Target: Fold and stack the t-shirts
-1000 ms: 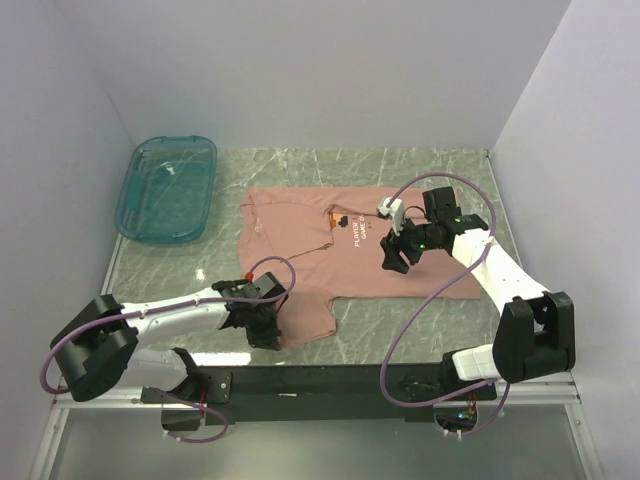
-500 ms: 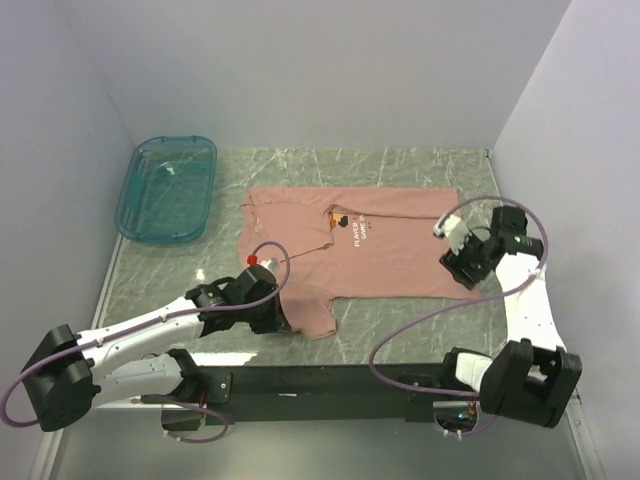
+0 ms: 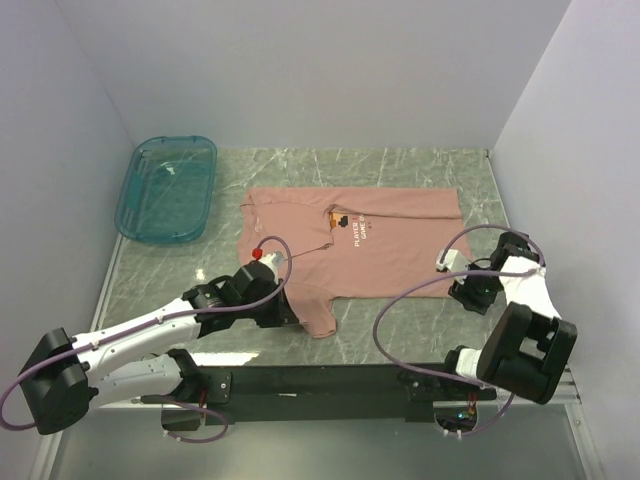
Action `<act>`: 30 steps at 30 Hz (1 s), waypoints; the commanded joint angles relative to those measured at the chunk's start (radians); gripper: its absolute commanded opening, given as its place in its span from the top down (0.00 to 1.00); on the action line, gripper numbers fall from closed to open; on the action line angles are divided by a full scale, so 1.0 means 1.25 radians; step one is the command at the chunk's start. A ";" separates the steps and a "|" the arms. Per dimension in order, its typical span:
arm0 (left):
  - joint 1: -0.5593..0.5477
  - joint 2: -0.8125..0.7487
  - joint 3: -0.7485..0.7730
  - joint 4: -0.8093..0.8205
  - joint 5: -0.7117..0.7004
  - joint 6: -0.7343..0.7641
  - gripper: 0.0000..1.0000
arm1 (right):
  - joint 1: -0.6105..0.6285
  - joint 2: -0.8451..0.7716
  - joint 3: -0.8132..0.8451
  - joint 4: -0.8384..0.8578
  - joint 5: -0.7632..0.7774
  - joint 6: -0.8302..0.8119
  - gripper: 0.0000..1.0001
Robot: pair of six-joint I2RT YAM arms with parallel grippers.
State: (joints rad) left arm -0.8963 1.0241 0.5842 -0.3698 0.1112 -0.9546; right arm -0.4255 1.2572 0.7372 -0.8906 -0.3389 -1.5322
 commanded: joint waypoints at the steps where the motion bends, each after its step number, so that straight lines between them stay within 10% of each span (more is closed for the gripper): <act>1: -0.002 -0.018 0.022 0.064 0.014 0.026 0.99 | -0.012 0.032 -0.001 0.088 0.013 -0.028 0.39; 30: 0.051 0.009 -0.054 0.190 0.087 0.095 1.00 | -0.018 0.095 0.013 0.159 0.067 0.035 0.44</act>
State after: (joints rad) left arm -0.8398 1.0386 0.5205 -0.1867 0.1936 -0.8661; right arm -0.4423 1.3521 0.7456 -0.7364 -0.2768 -1.4822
